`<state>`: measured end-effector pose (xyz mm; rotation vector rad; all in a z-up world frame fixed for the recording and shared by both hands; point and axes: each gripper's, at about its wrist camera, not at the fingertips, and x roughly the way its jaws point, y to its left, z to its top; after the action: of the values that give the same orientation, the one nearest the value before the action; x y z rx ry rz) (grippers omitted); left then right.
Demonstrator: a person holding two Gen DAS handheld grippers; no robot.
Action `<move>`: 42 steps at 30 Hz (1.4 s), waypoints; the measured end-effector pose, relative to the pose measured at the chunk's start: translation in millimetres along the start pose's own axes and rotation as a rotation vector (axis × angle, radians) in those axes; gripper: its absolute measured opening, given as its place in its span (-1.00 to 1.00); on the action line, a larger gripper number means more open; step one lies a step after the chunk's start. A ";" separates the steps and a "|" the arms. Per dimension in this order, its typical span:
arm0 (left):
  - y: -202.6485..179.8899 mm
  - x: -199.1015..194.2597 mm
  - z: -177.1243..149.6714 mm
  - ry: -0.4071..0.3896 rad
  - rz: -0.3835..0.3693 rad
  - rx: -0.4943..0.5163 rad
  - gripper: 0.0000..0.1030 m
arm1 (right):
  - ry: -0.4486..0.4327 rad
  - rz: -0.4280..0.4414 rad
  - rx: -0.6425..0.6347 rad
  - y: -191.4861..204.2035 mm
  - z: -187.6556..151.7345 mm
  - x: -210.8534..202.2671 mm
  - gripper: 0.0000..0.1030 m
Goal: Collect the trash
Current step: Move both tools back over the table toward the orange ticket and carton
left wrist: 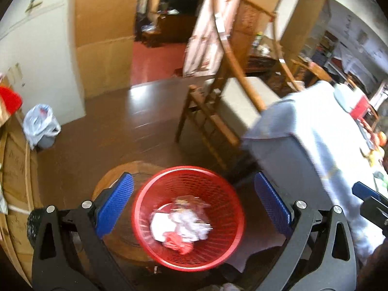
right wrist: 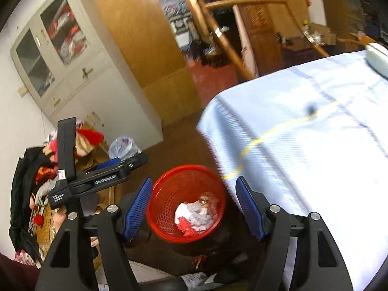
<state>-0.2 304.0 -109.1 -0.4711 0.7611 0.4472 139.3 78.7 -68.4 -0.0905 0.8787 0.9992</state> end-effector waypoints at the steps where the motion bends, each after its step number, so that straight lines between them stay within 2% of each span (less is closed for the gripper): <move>1: -10.5 -3.1 1.3 -0.003 -0.010 0.019 0.87 | -0.027 -0.018 0.011 -9.0 -3.0 -15.4 0.38; 5: -69.0 -18.5 3.1 -0.030 -0.054 0.143 0.87 | -0.115 -0.101 0.076 -50.4 -17.4 -70.8 0.47; 8: -119.6 -23.0 2.2 -0.032 -0.122 0.232 0.87 | -0.167 -0.185 0.152 -91.3 -31.2 -114.1 0.49; 12: -194.9 -22.8 -1.8 -0.005 -0.245 0.351 0.87 | -0.225 -0.295 0.245 -145.7 -50.4 -173.2 0.61; 15: -247.2 -16.9 -6.1 0.029 -0.310 0.440 0.87 | -0.265 -0.381 0.313 -181.8 -63.4 -212.1 0.66; 19: -302.3 -2.6 -12.9 0.061 -0.339 0.519 0.87 | -0.305 -0.434 0.408 -228.7 -73.1 -247.0 0.71; 24: -344.0 12.8 -20.0 0.104 -0.359 0.576 0.87 | -0.317 -0.484 0.427 -259.1 -69.8 -258.6 0.74; 30: -378.6 25.5 -10.9 0.089 -0.333 0.619 0.87 | -0.341 -0.503 0.433 -287.8 -48.9 -253.5 0.78; 36: -419.9 50.2 4.4 0.071 -0.334 0.650 0.87 | -0.358 -0.478 0.497 -309.7 -58.4 -253.6 0.79; 40: -457.4 74.1 8.7 0.072 -0.329 0.711 0.87 | -0.372 -0.530 0.515 -319.1 -63.1 -259.4 0.80; 42: -473.4 85.2 9.8 0.076 -0.314 0.744 0.87 | -0.374 -0.524 0.534 -323.1 -65.4 -259.7 0.80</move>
<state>315.9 -54.2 -52.1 0.0954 0.8479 -0.1603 284.4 -313.8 -36.1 0.2991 0.6968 0.2578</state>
